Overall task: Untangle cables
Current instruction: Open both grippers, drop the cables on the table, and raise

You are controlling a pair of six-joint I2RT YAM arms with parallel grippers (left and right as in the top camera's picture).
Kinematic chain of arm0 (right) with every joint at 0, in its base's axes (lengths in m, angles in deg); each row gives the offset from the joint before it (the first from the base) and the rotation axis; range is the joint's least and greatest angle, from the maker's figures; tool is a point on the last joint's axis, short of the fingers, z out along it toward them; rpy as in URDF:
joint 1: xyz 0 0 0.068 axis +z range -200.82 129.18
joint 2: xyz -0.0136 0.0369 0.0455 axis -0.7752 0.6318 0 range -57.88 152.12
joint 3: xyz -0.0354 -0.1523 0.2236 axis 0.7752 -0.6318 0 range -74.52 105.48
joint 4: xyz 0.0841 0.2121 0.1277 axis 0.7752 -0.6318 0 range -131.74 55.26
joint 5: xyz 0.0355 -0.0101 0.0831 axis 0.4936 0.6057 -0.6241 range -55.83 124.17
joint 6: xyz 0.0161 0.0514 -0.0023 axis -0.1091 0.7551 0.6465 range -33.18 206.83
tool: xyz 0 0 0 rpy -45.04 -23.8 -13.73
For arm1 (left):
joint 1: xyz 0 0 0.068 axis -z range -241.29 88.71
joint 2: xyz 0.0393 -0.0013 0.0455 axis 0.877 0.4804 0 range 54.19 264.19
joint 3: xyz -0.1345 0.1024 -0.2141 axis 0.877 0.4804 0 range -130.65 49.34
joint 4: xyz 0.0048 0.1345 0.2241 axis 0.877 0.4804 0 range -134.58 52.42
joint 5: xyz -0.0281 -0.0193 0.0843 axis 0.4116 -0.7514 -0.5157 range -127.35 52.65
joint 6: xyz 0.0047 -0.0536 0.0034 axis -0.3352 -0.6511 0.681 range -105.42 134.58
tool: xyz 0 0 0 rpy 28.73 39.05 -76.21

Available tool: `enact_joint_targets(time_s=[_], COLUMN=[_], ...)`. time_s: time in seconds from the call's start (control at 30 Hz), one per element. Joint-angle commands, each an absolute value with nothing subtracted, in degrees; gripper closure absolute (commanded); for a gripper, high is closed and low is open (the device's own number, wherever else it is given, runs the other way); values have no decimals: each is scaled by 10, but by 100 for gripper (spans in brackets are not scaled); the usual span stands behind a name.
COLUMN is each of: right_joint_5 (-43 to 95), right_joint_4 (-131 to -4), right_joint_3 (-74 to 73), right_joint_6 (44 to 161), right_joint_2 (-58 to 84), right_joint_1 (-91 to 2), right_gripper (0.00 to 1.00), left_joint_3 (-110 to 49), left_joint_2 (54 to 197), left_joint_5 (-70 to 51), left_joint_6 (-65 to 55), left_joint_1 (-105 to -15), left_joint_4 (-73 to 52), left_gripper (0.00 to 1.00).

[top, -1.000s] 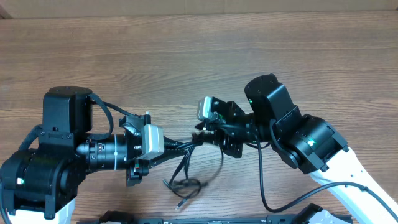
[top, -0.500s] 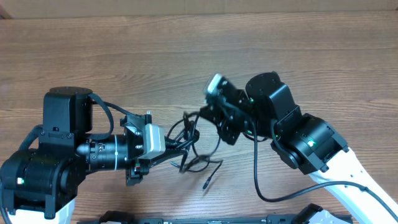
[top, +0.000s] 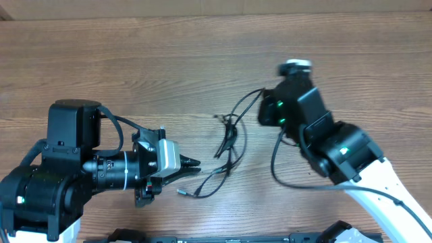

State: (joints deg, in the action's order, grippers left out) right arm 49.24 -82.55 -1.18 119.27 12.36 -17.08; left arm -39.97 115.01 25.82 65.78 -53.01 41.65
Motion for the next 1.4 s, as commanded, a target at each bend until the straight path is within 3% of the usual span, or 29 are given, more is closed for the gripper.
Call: enact_joint_targets(time_s=[0.0,0.1,0.23,0.3,0.37,0.4,0.43,0.5,0.7,0.87,1.1,1.37], right_joint_5=[519,472,387,357,338,338,338,338,338,338,338,371], right_joint_4=[-841,-849,-835,-837,-848,-855,-862,-869,-873,-876,-881,-899], right_joint_3=[-10,-10,-10,-10,-10,-10,-10,-10,-10,-10,-10,-10], right_joint_6=[1303,1281,1151,1103,1083,1081,1081,1081,1081,1082,1085,1163], right_joint_2=[115,115,115,115,115,115,115,116,121,129,129,129], right_joint_1=[-220,-256,-266,-266,-266,-266,-266,-266,-266,-266,-266,-279], right_gripper=[96,96,96,91,46,34,30,25,24,24,28,27], left_joint_3=[-413,-413,-413,-413,-413,-413,-413,-413,-412,-396,-355,-343], left_joint_2=[1137,1133,1133,1133,1133,1133,1133,1133,1139,1162,1235,1373], left_joint_5=[265,259,254,254,245,235,223,201,117,55,75,70], left_joint_6=[674,677,678,677,675,667,659,643,576,441,398,355], left_joint_1=[-526,-526,-526,-526,-526,-526,-526,-526,-526,-526,-516,-460], left_joint_4=[420,420,420,420,420,419,419,419,415,358,268,205], left_gripper=[91,91,90,88,84,77,70,69,70,71,70,70])
